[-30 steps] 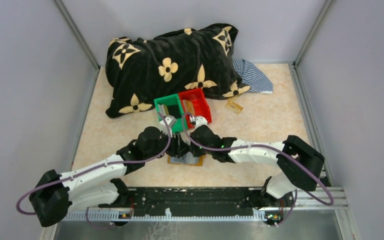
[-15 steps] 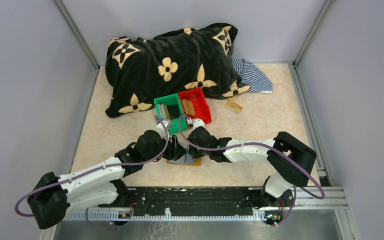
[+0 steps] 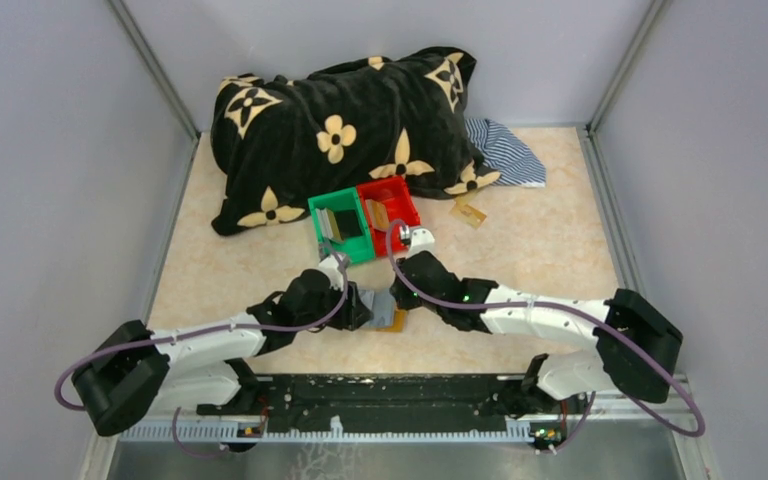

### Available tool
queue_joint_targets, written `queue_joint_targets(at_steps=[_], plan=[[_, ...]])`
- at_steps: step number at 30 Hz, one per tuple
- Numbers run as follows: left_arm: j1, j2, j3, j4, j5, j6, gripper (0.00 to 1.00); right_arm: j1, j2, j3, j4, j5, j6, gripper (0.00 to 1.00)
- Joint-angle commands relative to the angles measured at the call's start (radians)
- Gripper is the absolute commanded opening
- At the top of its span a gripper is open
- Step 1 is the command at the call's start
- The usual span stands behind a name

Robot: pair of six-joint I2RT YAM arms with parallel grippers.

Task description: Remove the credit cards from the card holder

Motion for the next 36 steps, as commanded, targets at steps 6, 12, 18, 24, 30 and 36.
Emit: queue_joint_targets(at_steps=[6,12,18,24,30,36], plan=[[0.036,-0.146,-0.010,-0.041,-0.036,0.010,0.53,0.015,0.130,0.054,0.123,-0.081,0.002,0.06],[0.088,-0.177,-0.042,-0.080,-0.040,0.000,0.53,0.015,0.259,0.041,0.244,-0.181,0.044,0.11],[0.169,-0.117,-0.131,0.021,0.045,-0.037,0.49,0.012,0.281,-0.064,0.377,-0.209,0.127,0.20],[0.194,0.012,-0.209,0.207,0.093,-0.032,0.44,-0.007,0.280,-0.121,0.496,-0.254,0.154,0.35],[0.197,0.066,-0.188,0.211,0.117,-0.040,0.43,-0.045,0.316,-0.194,0.654,-0.317,0.214,0.34],[0.197,0.093,-0.186,0.192,0.125,-0.039,0.42,-0.064,0.288,-0.240,0.704,-0.313,0.233,0.29]])
